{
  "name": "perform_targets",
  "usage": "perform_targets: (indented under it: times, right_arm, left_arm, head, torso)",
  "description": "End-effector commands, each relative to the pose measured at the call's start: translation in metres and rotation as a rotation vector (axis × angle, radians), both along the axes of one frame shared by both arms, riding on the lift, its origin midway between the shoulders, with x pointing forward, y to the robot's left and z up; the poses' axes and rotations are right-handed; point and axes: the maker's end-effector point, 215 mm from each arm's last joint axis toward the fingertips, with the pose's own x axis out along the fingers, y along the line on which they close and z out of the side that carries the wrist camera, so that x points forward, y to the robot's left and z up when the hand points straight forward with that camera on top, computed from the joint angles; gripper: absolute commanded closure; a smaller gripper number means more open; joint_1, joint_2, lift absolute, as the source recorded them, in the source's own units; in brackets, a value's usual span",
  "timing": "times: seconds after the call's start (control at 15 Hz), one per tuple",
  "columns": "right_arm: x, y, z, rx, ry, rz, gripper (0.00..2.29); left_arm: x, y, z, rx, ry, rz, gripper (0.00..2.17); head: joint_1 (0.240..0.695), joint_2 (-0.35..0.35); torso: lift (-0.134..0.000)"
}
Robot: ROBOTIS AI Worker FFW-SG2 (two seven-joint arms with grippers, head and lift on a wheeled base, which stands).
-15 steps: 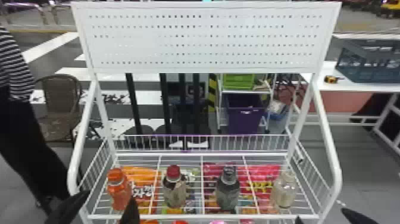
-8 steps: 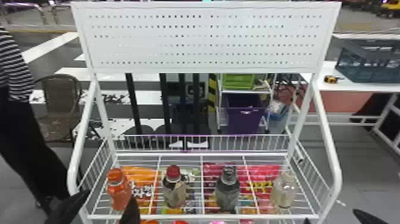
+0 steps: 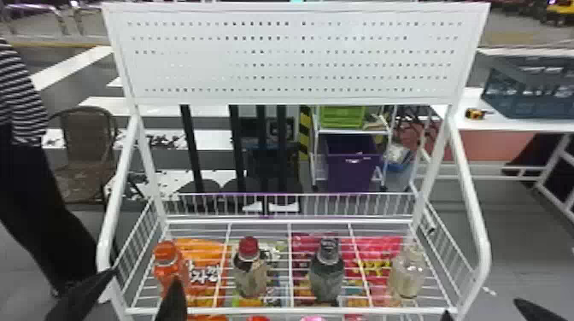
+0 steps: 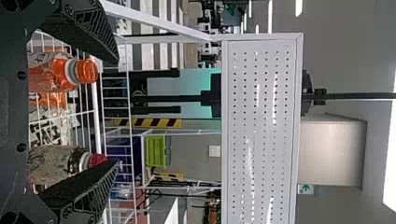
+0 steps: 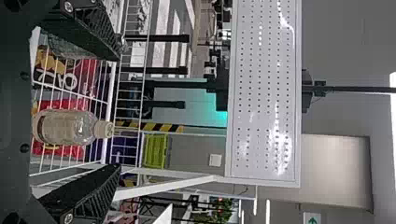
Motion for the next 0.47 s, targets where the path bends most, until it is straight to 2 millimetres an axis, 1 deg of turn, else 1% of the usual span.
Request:
perform_targets:
  times: [0.0,0.33,0.4]
  right_arm:
    - [-0.001,-0.001,0.0,0.002,0.001,-0.005,0.08]
    - [-0.002,-0.004,0.001,0.009,0.002,-0.009,0.08]
    - [-0.002,-0.004,0.002,0.011,0.001,-0.008,0.08]
  left_arm:
    - [0.001,0.01,0.001,-0.014,-0.007,0.013,0.13]
    - [0.003,0.025,0.003,-0.023,-0.011,0.03,0.13]
    - [0.003,0.026,0.004,-0.022,-0.011,0.031,0.13]
  head:
    - [0.499,0.0]
    - [0.499,0.0]
    - [0.499,0.0]
  torso:
    - [0.0]
    - [0.0]
    - [0.0]
